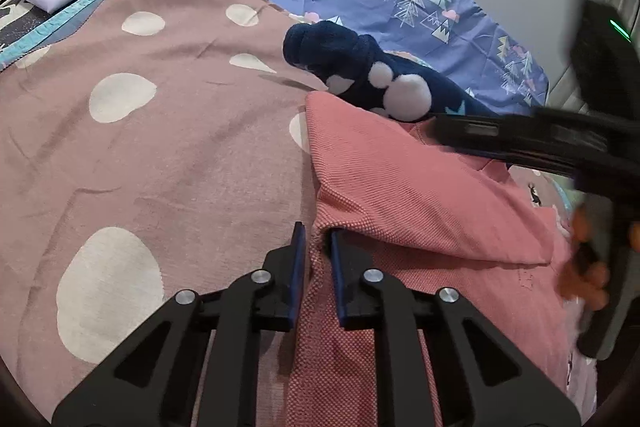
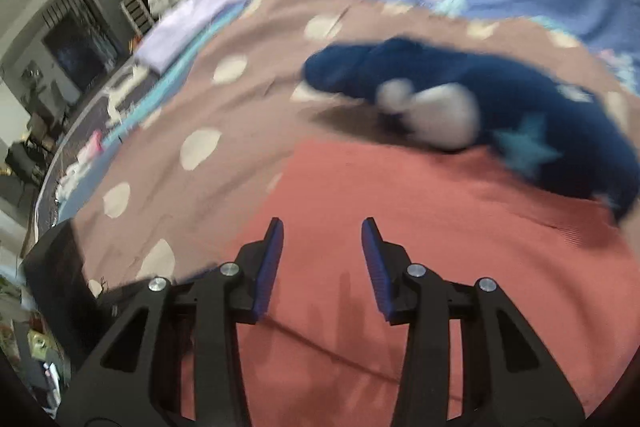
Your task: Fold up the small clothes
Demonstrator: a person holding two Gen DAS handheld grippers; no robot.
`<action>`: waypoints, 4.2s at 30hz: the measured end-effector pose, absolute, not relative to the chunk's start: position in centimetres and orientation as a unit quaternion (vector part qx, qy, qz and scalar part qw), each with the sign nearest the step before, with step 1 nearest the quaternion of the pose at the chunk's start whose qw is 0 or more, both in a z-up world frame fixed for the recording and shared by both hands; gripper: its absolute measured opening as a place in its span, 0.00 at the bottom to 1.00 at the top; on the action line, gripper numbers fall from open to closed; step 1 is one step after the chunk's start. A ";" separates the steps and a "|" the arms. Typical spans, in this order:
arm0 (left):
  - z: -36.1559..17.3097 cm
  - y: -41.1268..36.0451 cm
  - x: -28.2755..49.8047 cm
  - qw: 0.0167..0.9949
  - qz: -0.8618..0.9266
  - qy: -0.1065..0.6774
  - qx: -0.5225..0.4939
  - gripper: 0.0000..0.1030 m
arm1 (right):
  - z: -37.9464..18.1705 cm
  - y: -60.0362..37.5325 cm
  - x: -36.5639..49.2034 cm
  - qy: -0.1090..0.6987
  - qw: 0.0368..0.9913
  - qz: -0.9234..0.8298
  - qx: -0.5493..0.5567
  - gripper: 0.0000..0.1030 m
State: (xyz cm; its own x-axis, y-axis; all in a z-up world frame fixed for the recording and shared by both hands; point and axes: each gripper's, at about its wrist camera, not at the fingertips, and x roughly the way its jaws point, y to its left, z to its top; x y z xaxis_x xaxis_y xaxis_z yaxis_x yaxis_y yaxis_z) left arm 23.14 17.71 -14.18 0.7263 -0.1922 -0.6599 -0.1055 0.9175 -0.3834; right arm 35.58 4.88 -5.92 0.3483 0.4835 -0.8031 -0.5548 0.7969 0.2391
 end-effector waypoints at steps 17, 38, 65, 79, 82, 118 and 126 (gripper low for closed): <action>-15.1 19.4 22.6 0.894 0.032 0.391 -0.219 0.00 | -10.7 13.1 40.6 0.479 0.825 0.298 -0.038 0.09; -14.4 11.5 25.5 0.901 -0.041 0.421 -0.097 0.11 | -13.6 -23.5 29.0 0.429 0.868 0.139 0.206 0.00; -13.7 1.0 26.3 0.907 -0.082 0.413 -0.001 0.39 | -12.4 -52.4 16.5 0.227 0.793 -0.124 0.552 0.04; -14.1 4.3 26.6 0.897 -0.138 0.402 -0.123 0.40 | -8.7 -21.6 27.3 0.352 0.848 0.269 0.290 0.08; -14.4 5.3 26.7 0.889 -0.157 0.398 -0.166 0.40 | -13.4 -20.3 26.6 0.417 0.828 0.251 0.279 0.13; -12.1 1.1 27.6 0.864 -0.211 0.430 -0.153 0.03 | -13.7 -25.5 22.6 0.399 0.846 0.238 0.262 0.30; 0.3 0.3 25.7 0.930 -0.212 0.294 -0.065 0.03 | -13.5 -24.9 22.5 0.393 0.855 0.236 0.243 0.35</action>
